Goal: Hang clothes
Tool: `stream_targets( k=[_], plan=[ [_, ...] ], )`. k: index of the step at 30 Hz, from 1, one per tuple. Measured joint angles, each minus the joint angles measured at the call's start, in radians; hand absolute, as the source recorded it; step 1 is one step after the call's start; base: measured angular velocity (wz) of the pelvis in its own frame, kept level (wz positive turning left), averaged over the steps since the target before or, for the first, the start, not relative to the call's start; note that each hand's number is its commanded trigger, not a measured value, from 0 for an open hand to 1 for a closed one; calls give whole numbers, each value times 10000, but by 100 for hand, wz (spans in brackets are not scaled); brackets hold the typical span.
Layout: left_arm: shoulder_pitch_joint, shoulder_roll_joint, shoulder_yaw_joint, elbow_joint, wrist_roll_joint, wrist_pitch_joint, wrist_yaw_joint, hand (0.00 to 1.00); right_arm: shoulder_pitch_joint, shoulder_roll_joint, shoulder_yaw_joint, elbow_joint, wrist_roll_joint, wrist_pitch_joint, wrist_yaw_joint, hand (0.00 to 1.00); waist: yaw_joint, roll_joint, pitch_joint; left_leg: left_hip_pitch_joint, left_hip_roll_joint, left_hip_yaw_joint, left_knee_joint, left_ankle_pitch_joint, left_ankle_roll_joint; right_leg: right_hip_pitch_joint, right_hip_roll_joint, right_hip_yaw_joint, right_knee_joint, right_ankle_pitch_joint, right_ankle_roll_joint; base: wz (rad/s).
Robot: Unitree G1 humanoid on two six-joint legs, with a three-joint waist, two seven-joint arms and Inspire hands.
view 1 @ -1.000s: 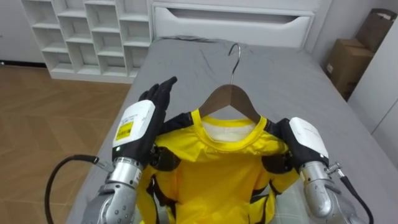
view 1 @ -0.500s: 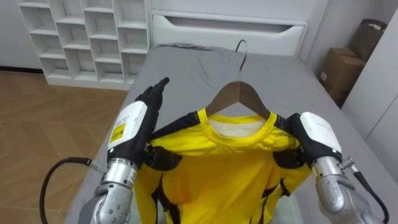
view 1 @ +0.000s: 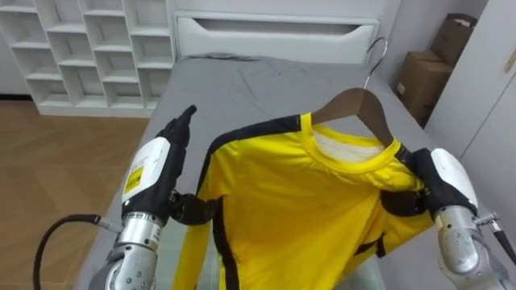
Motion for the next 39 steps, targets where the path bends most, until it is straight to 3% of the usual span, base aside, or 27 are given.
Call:
stream_targets(
  k=[14,19,23,31,37,39],
  plan=[
    [244,-1,23,28,-4,176,-28,0,269,0,-56,111,243,318,-143,100,-35,2,-3,35,53,248,-70,-2,-1,-96,90,302,12,5,-8,-5],
    [281,-15,69,359,-676,167,-27,0,286,0,-82,48,-80,318,-402,100,4,35,-26,28,63,273,-63,-1,-1,-193,91,339,116,11,-17,-5],
    [968,14,495,539,-1030,145,17,0,697,-4,-217,-726,-599,313,-514,100,-40,98,-73,32,77,428,-61,-1,-1,-241,102,405,186,11,-17,-7],
    [1667,-1,1531,2659,-1196,-112,32,0,1296,-12,-966,-1852,-1542,165,-891,100,25,84,-61,146,85,541,-66,-4,-3,-249,102,478,352,2,-25,-5],
    [2046,-24,2005,4827,-2402,-351,70,0,1446,-242,-1346,-3023,-2112,161,-1210,100,53,81,-59,159,95,575,-91,-7,-3,-246,140,574,335,1,-22,-2],
    [2482,-43,2006,5520,-2783,-359,70,0,1984,-297,-1388,-4008,-2147,96,-1300,100,72,47,-56,168,118,569,-151,-6,-6,-249,164,575,307,0,-25,0]
  ],
)
